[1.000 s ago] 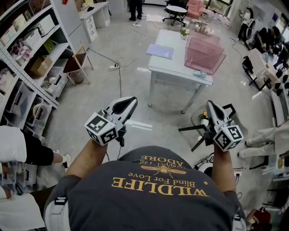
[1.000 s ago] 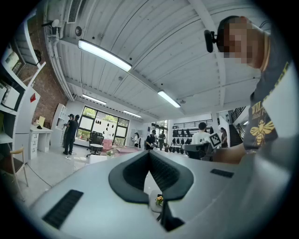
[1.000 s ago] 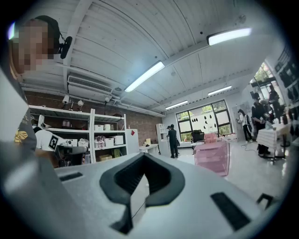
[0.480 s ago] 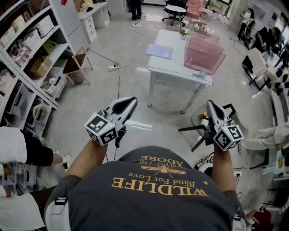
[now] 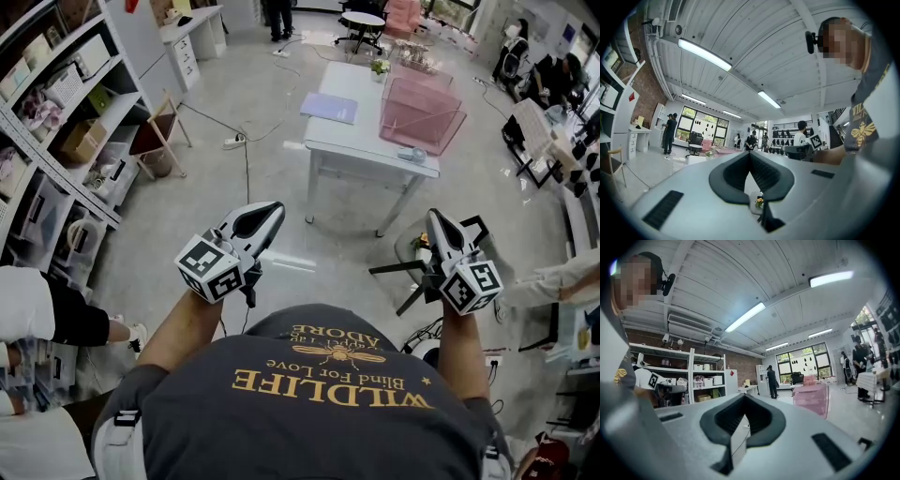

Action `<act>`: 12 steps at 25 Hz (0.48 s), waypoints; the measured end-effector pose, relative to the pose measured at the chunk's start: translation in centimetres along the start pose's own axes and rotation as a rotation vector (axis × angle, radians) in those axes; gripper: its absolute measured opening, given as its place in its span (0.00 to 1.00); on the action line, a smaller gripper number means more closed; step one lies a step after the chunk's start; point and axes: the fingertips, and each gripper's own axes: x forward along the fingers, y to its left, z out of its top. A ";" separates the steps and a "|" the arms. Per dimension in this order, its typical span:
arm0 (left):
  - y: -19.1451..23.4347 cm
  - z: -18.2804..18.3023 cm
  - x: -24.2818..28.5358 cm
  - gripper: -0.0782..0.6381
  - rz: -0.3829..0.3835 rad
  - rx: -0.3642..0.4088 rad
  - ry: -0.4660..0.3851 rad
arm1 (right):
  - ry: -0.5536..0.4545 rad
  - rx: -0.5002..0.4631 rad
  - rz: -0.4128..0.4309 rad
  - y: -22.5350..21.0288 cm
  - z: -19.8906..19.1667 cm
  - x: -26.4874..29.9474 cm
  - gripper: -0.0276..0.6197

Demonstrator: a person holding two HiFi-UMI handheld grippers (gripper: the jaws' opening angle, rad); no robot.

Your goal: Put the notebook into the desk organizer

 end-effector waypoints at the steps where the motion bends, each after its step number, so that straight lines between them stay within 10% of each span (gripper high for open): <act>1: 0.0 0.0 0.1 0.11 0.004 -0.001 -0.002 | 0.000 0.000 0.004 0.0 -0.1 -0.1 0.04; 4: -0.5 0.0 0.9 0.11 0.000 0.001 0.007 | -0.002 0.003 0.018 -0.5 0.1 -0.3 0.04; 6: -1.2 0.0 1.8 0.64 -0.034 0.007 0.031 | -0.003 0.005 0.027 -1.0 0.3 -0.6 0.04; 12: -3.2 0.2 4.2 0.70 -0.018 0.012 0.044 | -0.001 -0.012 0.052 -3.1 0.8 -2.2 0.04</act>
